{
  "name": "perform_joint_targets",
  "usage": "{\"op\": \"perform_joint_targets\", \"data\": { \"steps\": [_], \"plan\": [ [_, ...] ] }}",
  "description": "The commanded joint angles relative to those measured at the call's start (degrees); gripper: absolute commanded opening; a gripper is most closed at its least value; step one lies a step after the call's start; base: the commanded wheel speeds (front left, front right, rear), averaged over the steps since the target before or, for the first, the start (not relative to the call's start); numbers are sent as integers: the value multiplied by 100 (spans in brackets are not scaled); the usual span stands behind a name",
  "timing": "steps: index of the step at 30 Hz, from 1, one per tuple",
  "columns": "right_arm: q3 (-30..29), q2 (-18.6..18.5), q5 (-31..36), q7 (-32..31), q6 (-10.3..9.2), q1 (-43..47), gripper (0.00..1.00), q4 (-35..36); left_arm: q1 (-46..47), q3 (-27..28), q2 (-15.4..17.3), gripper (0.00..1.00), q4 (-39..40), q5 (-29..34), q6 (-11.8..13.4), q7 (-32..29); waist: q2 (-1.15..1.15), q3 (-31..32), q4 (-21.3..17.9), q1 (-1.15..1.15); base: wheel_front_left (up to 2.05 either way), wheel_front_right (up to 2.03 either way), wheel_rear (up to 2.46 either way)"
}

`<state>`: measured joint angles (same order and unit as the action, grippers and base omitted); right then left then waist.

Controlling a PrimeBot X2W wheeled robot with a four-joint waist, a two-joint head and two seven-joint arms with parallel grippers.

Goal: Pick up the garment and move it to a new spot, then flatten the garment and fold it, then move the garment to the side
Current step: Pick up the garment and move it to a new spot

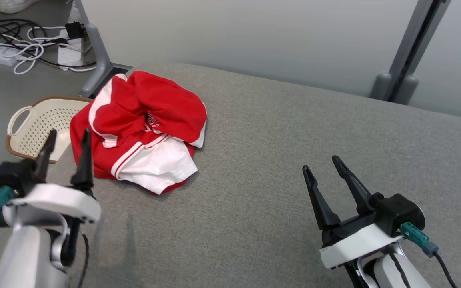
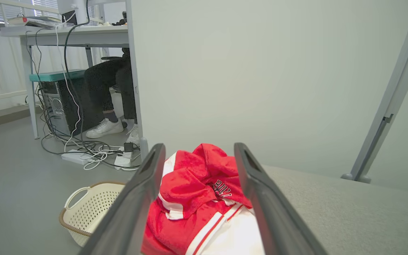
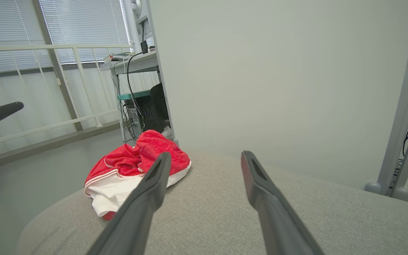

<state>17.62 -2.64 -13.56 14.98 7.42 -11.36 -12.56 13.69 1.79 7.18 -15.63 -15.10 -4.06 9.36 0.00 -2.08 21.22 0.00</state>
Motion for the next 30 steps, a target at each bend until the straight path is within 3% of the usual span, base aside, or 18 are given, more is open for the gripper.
{"op": "perform_joint_targets", "data": {
  "steps": [1,11,22,30],
  "plan": [
    [13,-51,42,31,13,-97,100,62,317,68,192,100,-95,-133,-85,-262,0,-196,-200,0,0,0,0],
    [238,-220,-13,31,13,-493,100,365,2351,305,1152,100,-1355,-1355,-321,-2290,0,-994,-1107,0,0,0,0],
    [396,-309,-56,31,13,-985,100,605,3544,239,2066,100,-3172,-1865,-341,-3553,0,-1909,-2104,0,0,0,0],
    [332,-235,-34,31,13,-1144,100,682,3923,266,2323,100,-4043,-2195,-343,-4233,0,-2227,-2504,0,0,0,0]
  ]
}}
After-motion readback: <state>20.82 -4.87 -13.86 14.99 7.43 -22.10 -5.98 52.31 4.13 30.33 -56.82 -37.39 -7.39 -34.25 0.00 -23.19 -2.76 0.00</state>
